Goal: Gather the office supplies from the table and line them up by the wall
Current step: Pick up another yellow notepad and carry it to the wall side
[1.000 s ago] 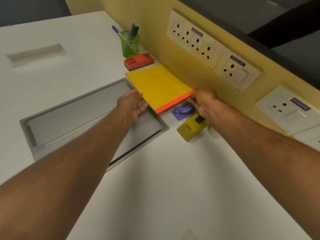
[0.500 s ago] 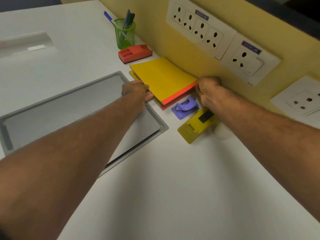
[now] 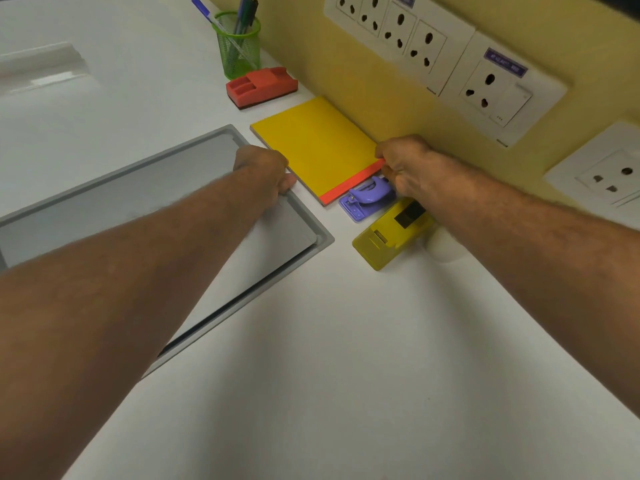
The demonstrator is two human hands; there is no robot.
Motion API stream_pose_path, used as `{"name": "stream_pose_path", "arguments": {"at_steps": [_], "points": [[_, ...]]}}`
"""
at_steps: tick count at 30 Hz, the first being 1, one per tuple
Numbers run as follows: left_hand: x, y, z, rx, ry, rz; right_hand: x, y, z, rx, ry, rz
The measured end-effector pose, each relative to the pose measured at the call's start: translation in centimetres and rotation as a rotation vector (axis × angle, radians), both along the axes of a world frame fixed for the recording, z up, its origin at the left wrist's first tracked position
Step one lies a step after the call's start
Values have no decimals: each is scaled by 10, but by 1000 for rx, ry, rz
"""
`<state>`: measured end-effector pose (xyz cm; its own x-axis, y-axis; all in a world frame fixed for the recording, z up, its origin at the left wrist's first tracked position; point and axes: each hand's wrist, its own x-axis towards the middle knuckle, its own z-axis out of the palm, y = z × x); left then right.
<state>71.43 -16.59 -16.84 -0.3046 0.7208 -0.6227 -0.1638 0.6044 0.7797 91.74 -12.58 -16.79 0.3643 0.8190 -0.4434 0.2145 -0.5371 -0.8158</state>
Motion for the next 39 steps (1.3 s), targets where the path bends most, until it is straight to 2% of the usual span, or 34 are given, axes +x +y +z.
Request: {"name": "stream_pose_path", "arguments": {"at_steps": [10,21,32,35,39], "points": [[-4,-3,1,70,-118,15,8,0,0,1,16,1],[3,0,10,126,-132,-12,7,-4,7,-23,-6,-33],[4,4,6,99,-57,-30,11,-9,13,-39,23,15],[5,2,5,100,12,-39,12,-17,15,6,25,43],[10,-4,6,167,170,-88,13,-30,23,123,-169,105]]}}
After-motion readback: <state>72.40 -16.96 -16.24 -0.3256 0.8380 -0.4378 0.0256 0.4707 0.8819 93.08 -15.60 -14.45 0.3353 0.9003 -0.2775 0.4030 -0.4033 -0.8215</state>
